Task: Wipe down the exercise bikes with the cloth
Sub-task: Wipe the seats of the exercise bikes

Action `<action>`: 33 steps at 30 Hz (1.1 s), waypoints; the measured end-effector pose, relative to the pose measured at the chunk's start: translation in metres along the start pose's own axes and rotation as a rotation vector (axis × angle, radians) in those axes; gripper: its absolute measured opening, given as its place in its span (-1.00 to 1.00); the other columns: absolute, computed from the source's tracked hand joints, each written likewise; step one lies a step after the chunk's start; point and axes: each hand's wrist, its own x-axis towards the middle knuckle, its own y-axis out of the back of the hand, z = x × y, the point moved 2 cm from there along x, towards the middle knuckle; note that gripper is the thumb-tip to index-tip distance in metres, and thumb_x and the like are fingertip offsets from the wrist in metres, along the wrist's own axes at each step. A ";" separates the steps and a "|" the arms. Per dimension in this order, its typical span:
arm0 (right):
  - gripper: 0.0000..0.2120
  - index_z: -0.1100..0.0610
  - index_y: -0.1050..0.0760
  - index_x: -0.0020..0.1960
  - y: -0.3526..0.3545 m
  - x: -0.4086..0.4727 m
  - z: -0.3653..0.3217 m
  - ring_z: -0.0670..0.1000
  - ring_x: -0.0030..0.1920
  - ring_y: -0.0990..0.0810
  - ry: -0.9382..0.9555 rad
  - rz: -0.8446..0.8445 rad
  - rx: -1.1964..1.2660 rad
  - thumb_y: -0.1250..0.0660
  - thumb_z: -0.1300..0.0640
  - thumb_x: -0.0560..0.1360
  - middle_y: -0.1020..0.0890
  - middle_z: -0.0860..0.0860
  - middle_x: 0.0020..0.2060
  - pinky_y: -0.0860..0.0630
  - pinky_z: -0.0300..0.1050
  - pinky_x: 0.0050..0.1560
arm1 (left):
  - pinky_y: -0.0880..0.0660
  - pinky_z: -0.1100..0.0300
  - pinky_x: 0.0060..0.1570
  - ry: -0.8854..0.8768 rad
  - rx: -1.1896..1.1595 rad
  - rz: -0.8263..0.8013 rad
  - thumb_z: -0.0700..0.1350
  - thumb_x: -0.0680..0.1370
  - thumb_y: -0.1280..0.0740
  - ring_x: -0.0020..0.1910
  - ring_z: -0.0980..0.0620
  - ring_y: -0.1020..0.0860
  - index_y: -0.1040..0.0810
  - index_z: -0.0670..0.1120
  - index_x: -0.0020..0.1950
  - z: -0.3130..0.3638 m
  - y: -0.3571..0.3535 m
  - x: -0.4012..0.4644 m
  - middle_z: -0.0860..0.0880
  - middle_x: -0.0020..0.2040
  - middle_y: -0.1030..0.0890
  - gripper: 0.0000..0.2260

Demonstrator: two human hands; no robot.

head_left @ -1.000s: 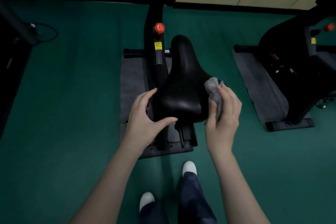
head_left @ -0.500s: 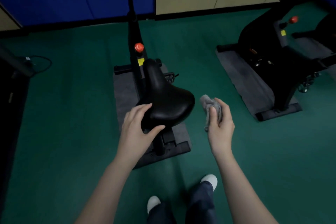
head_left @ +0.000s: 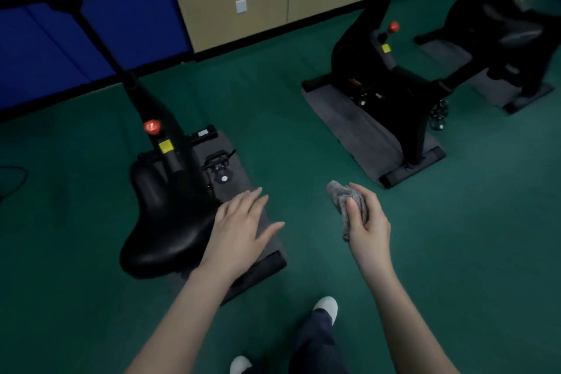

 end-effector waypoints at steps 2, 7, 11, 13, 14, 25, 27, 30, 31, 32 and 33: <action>-0.77 0.02 -0.49 0.23 0.030 0.022 0.007 0.01 0.14 -0.54 -0.031 0.041 -0.004 -0.21 0.14 0.60 -0.59 -0.04 0.13 -0.49 0.15 0.18 | 0.02 0.12 0.45 -0.029 0.025 -0.034 0.41 0.38 0.30 0.52 0.06 -0.06 -0.18 0.02 0.53 0.032 -0.003 0.025 0.08 0.55 -0.12 -0.15; -0.74 -0.13 -0.47 0.19 0.096 0.066 0.022 0.07 0.15 -0.53 -0.092 0.102 -0.021 -0.17 -0.05 0.53 -0.59 -0.10 0.11 -0.47 0.22 0.18 | 0.01 0.10 0.44 -0.114 0.059 -0.077 0.41 0.36 0.31 0.52 0.05 -0.05 -0.15 0.02 0.53 0.104 -0.011 0.085 0.07 0.55 -0.11 -0.14; -0.80 -0.04 -0.50 0.18 0.145 0.089 0.035 0.01 0.12 -0.53 -0.103 0.162 -0.006 -0.21 0.11 0.59 -0.59 -0.10 0.06 -0.48 0.13 0.17 | 0.00 0.10 0.44 -0.181 0.084 -0.099 0.41 0.37 0.31 0.52 0.06 -0.05 -0.13 0.03 0.53 0.156 -0.018 0.118 0.08 0.55 -0.11 -0.15; -0.80 -0.05 -0.49 0.18 0.165 0.095 0.041 0.05 0.11 -0.53 -0.117 0.200 -0.007 -0.21 0.12 0.60 -0.59 -0.09 0.06 -0.51 0.12 0.13 | 0.00 0.09 0.44 -0.219 0.092 -0.122 0.42 0.41 0.27 0.52 0.07 -0.04 -0.11 0.03 0.54 0.178 -0.021 0.132 0.08 0.55 -0.11 -0.19; -0.80 -0.07 -0.49 0.17 0.176 0.098 0.045 0.08 0.11 -0.54 -0.132 0.226 -0.005 -0.21 0.12 0.60 -0.59 -0.07 0.07 -0.52 0.12 0.11 | 0.00 0.09 0.45 -0.245 0.098 -0.137 0.42 0.44 0.23 0.52 0.07 -0.04 -0.11 0.03 0.54 0.190 -0.023 0.140 0.08 0.55 -0.10 -0.22; -0.86 0.05 -0.48 0.13 0.264 0.146 0.067 -0.04 0.03 -0.54 -0.213 0.461 -0.053 -0.25 0.16 0.58 -0.59 -0.09 -0.02 -0.39 -0.19 0.00 | 0.01 0.09 0.46 -0.474 0.091 -0.199 0.30 0.57 0.00 0.53 0.07 -0.04 -0.09 0.01 0.55 0.288 -0.041 0.238 0.07 0.55 -0.12 -0.37; -0.87 0.05 -0.49 0.11 0.273 0.171 0.068 -0.07 0.00 -0.53 -0.211 0.485 -0.079 -0.26 0.16 0.58 -0.58 -0.11 -0.05 -0.36 -0.27 -0.05 | 0.00 0.08 0.46 -0.498 0.079 -0.205 0.30 0.57 0.01 0.53 0.07 -0.04 -0.09 0.01 0.55 0.303 -0.044 0.267 0.07 0.55 -0.11 -0.37; -0.88 0.07 -0.49 0.10 0.282 0.212 0.062 -0.07 -0.04 -0.53 -0.198 0.500 -0.119 -0.26 0.17 0.58 -0.59 -0.09 -0.05 -0.39 -0.41 -0.12 | -0.01 0.06 0.46 -0.519 0.040 -0.195 0.29 0.57 -0.01 0.52 0.07 -0.05 -0.11 0.01 0.55 0.321 -0.042 0.315 0.06 0.55 -0.12 -0.38; -0.89 0.06 -0.49 0.09 0.284 0.227 0.059 -0.07 -0.06 -0.53 -0.197 0.493 -0.119 -0.26 0.17 0.58 -0.59 -0.09 -0.06 -0.42 -0.43 -0.14 | -0.02 0.06 0.46 -0.519 0.026 -0.189 0.29 0.56 -0.02 0.52 0.08 -0.05 -0.11 0.01 0.54 0.326 -0.040 0.333 0.06 0.55 -0.13 -0.38; -0.89 0.06 -0.49 0.08 0.285 0.240 0.056 -0.07 -0.07 -0.53 -0.202 0.485 -0.113 -0.26 0.17 0.58 -0.59 -0.08 -0.07 -0.44 -0.43 -0.19 | -0.02 0.06 0.46 -0.518 0.018 -0.186 0.29 0.56 -0.01 0.52 0.08 -0.06 -0.12 0.01 0.54 0.331 -0.038 0.349 0.07 0.55 -0.13 -0.38; -0.90 0.05 -0.48 0.07 0.286 0.251 0.054 -0.08 -0.08 -0.53 -0.204 0.479 -0.107 -0.26 0.18 0.58 -0.59 -0.07 -0.07 -0.42 -0.47 -0.25 | -0.02 0.07 0.46 -0.519 0.018 -0.181 0.30 0.56 -0.01 0.52 0.08 -0.06 -0.12 0.01 0.54 0.335 -0.037 0.362 0.07 0.54 -0.14 -0.38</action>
